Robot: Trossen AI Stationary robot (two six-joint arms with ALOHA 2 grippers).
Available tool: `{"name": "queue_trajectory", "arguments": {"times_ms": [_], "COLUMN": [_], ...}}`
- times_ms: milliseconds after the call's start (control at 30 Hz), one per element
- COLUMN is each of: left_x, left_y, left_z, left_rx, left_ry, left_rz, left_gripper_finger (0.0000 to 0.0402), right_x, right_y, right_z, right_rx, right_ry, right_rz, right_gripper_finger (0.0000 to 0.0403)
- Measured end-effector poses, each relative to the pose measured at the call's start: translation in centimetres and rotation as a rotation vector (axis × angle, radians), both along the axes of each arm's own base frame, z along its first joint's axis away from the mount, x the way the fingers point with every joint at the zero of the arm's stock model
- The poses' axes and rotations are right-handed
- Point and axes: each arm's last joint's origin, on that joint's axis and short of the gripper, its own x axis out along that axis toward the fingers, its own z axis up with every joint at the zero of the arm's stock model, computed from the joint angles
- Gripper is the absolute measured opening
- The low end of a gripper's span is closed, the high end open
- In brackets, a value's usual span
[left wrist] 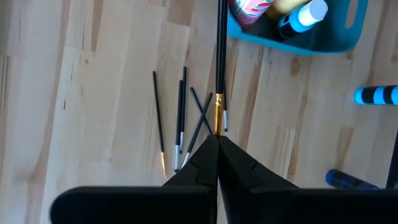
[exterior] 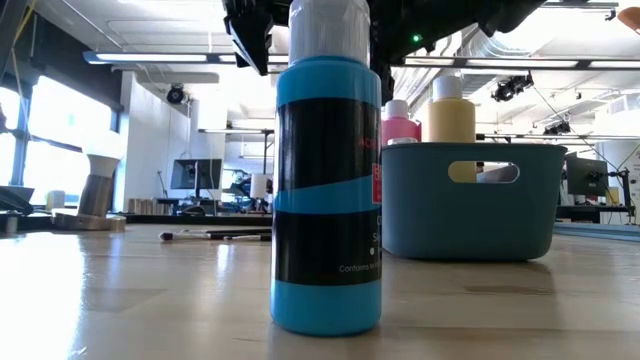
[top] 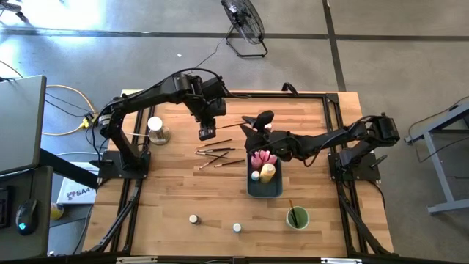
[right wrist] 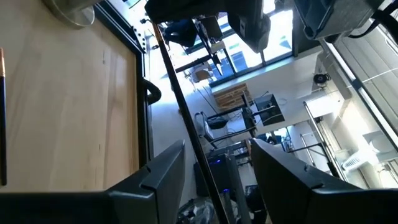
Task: Pick & Place Paint Supplies
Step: Put the black and gold paint brush into the green cup
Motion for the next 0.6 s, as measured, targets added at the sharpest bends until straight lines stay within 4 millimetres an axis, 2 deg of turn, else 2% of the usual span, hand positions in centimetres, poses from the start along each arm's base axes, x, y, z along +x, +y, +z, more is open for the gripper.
{"name": "queue_trajectory", "arguments": {"times_ms": [267, 600], "left_x": [0.02, 0.0], "left_y": [-0.09, -0.08], "left_z": [0.02, 0.06], "left_rx": [-0.033, -0.031], "left_ry": [-0.011, -0.012], "left_rz": [-0.012, -0.012], "left_gripper_finger": [0.0, 0.0], "right_x": [-0.05, -0.06], "right_y": [-0.65, -0.66], "right_z": [-0.06, -0.12], "right_rx": [-0.005, -0.008], "right_ry": [0.007, 0.015], "right_rz": [-0.032, -0.03], "right_gripper_finger": [0.0098, 0.0023]}}
